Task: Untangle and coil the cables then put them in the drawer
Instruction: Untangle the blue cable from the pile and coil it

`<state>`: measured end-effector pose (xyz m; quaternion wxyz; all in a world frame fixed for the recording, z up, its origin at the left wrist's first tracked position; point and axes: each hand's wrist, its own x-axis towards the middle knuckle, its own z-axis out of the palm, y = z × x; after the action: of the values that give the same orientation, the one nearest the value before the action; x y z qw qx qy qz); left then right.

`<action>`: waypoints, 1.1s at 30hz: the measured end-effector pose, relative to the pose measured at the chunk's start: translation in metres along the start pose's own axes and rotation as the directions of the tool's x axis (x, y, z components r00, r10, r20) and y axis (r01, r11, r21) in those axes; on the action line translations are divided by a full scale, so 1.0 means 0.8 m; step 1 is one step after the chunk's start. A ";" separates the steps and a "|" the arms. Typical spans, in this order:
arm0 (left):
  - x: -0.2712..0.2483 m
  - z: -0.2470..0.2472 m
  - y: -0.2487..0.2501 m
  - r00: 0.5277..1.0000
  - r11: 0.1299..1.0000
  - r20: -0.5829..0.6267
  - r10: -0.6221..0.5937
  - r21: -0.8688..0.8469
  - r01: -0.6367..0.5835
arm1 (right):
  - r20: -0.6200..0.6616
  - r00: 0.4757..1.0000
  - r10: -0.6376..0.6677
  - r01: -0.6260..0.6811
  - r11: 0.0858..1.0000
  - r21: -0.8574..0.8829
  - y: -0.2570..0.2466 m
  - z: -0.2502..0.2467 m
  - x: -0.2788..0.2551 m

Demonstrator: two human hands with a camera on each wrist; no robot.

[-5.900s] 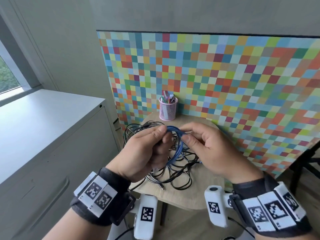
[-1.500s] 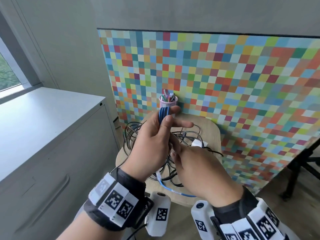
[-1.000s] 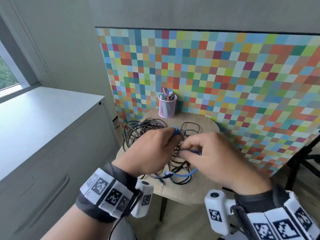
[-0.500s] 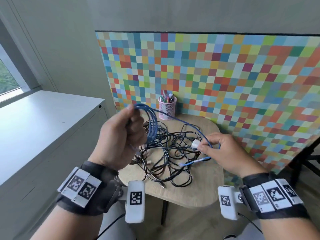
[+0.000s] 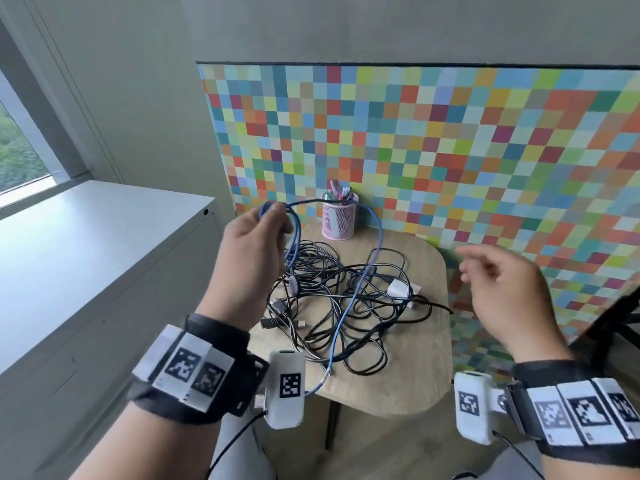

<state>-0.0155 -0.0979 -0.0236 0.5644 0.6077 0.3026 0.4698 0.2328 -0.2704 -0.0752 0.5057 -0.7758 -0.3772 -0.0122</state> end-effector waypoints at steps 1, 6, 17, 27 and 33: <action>-0.002 0.006 -0.003 1.000 0.997 0.011 0.019 0.071 -0.020 | -0.059 0.997 -0.043 0.046 0.997 0.061 -0.018 -0.003 0.000; -0.017 0.027 -0.005 0.984 0.958 0.164 0.067 0.266 -0.110 | -0.087 0.925 -0.369 0.379 0.913 0.149 -0.090 0.014 -0.004; -0.040 0.012 0.026 0.883 0.840 0.451 -0.127 -0.425 0.338 | 0.067 0.856 -0.512 0.461 0.816 0.347 -0.090 0.094 -0.030; -0.039 0.006 0.017 0.785 0.792 0.612 0.099 -0.526 0.310 | 0.493 0.870 0.017 -0.298 0.814 0.498 -0.095 0.095 -0.039; -0.039 0.025 0.012 0.901 0.986 0.428 0.061 -0.166 0.012 | 0.578 0.780 -0.241 0.324 0.945 -0.044 -0.113 0.098 -0.073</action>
<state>-0.0101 -0.1358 -0.0203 0.6596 0.6517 0.1224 0.3539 0.1084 -0.2234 -0.0668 0.3074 -0.7124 -0.6202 0.1155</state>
